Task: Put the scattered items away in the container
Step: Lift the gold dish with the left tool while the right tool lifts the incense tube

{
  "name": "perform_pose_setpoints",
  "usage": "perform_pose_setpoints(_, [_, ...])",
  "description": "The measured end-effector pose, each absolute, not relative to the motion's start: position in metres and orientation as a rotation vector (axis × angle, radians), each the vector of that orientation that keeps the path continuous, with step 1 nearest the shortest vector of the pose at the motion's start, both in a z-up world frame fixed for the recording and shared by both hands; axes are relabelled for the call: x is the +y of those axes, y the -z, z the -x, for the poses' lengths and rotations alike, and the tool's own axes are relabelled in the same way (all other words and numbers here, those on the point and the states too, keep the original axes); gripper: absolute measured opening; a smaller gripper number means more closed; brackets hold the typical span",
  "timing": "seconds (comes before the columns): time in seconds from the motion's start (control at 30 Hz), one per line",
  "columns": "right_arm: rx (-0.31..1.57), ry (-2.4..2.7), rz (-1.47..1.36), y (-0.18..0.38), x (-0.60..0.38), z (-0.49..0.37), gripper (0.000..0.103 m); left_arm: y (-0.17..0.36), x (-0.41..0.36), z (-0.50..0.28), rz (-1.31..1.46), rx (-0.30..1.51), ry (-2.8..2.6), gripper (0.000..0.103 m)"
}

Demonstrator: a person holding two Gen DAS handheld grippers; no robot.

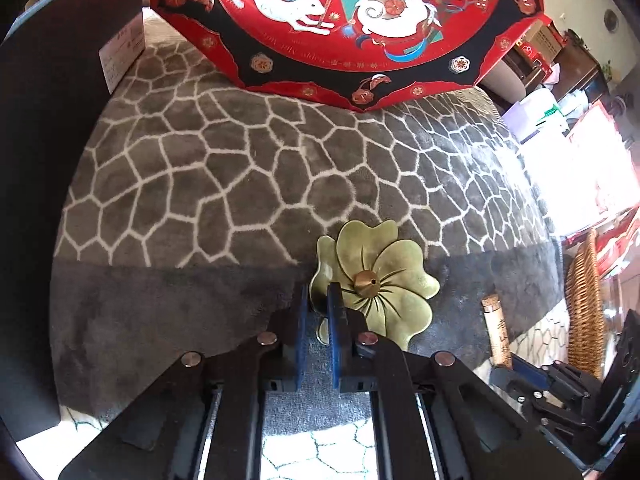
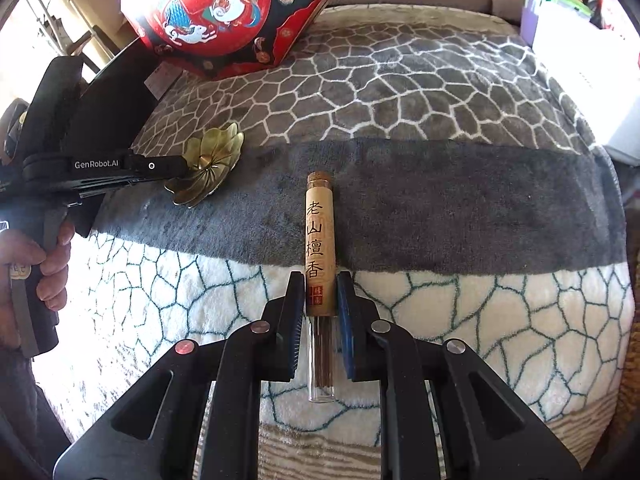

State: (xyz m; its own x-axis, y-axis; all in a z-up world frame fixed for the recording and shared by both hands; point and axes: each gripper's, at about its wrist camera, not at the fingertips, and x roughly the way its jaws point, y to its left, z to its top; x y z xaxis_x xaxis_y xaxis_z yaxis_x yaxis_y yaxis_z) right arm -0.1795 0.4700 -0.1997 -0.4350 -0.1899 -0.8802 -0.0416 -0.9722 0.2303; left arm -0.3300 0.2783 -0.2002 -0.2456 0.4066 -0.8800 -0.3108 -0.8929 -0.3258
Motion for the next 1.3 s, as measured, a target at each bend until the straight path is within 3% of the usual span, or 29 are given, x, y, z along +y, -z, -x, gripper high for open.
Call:
perform_pose_setpoints(0.37, [-0.312,2.572,-1.618,0.199,0.465,0.18,0.018,0.206,0.291,0.33,1.645,-0.279,-2.026,0.012])
perform_pose_setpoints(0.43, [-0.31,2.573,-1.619,0.199,0.465,0.18,0.018,0.207,0.292,0.33,1.636,-0.328,-2.006,0.022])
perform_pose_setpoints(0.5, [-0.32,2.575,-1.619,0.199,0.466,0.18,0.018,0.209,0.289,0.33,1.628,-0.419,-1.976,0.04])
perform_pose_setpoints(0.57, [-0.308,2.582,-1.62,0.199,0.465,0.181,0.015,0.208,0.292,0.329,1.618,-0.44,-1.968,0.044])
perform_pose_setpoints(0.63, [-0.296,2.589,-1.623,0.198,0.464,0.182,0.014,0.206,0.298,0.325,1.602,-0.379,-1.995,0.043])
perform_pose_setpoints(0.67, [-0.303,2.592,-1.623,0.198,0.463,0.182,0.014,0.205,0.301,0.323,1.599,-0.332,-2.017,0.033])
perform_pose_setpoints(0.7, [-0.322,2.594,-1.622,0.198,0.464,0.183,0.014,0.205,0.305,0.322,1.605,-0.288,-2.025,0.005])
perform_pose_setpoints(0.93, [-0.487,2.636,-1.604,0.201,0.472,0.2,0.014,0.21,0.31,0.32,1.61,-0.324,-2.007,0.005])
perform_pose_setpoints(1.1, [-0.428,2.656,-1.667,0.197,0.467,0.202,0.015,0.216,0.305,0.322,1.609,-0.402,-1.975,0.004])
perform_pose_setpoints(1.13, [-0.447,2.682,-1.646,0.192,0.469,0.2,0.019,0.216,0.304,0.322,1.61,-0.401,-1.971,0.004])
perform_pose_setpoints(1.3, [-0.733,2.565,-1.486,0.184,0.471,0.207,0.018,0.214,0.295,0.317,1.616,-0.38,-1.953,0.004])
